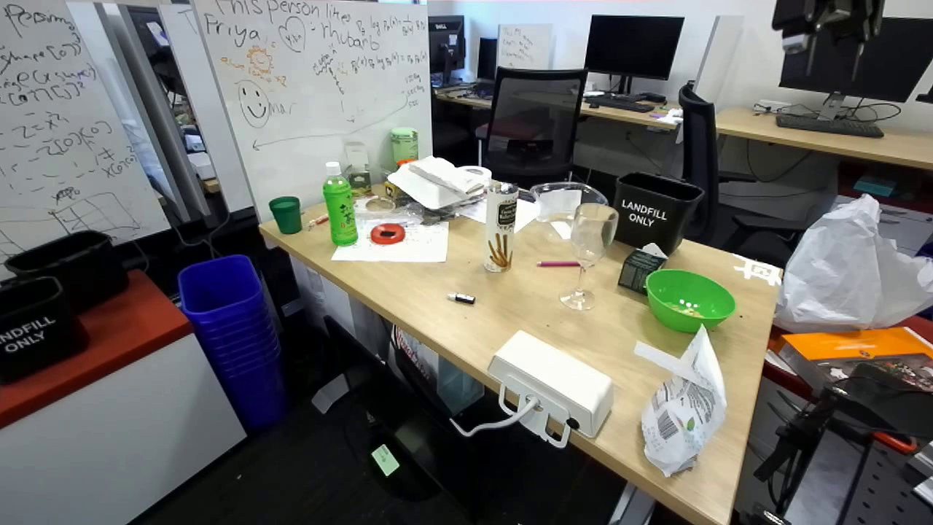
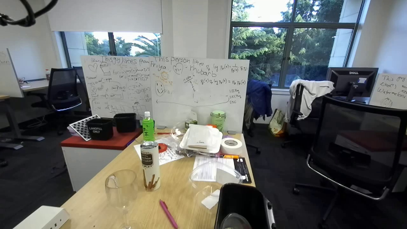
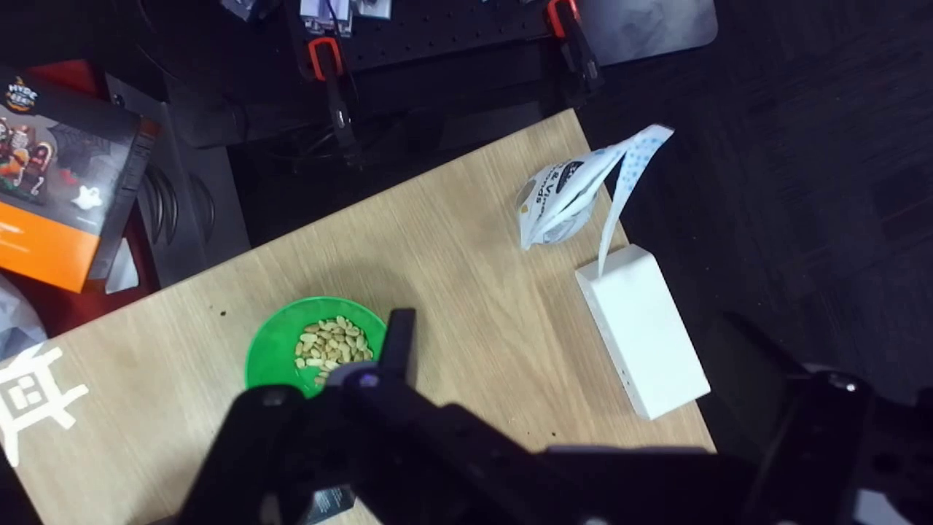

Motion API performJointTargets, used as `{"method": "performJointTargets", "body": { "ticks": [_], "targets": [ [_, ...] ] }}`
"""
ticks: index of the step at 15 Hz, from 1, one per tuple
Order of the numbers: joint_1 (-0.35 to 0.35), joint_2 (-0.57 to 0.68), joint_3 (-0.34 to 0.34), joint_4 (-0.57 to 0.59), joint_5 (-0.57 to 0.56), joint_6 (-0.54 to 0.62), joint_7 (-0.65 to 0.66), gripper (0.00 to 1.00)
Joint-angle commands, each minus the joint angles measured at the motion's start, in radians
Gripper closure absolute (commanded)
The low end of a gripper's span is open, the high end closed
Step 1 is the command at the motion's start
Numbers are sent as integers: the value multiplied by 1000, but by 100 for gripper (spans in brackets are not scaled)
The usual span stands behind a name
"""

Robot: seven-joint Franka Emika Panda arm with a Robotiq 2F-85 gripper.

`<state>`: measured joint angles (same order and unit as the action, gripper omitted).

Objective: Place the white package in the clear container

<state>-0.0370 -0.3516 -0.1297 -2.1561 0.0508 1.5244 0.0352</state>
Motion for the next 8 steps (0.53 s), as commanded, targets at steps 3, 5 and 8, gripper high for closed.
{"method": "performJointTargets", "body": {
  "ticks": [3, 5, 8],
  "targets": [
    [-19, -14, 26, -36, 5, -2, 16, 0],
    [-20, -23, 26, -41, 5, -2, 18, 0],
    [-20, -27, 26, -43, 5, -1, 18, 0]
  ]
}}
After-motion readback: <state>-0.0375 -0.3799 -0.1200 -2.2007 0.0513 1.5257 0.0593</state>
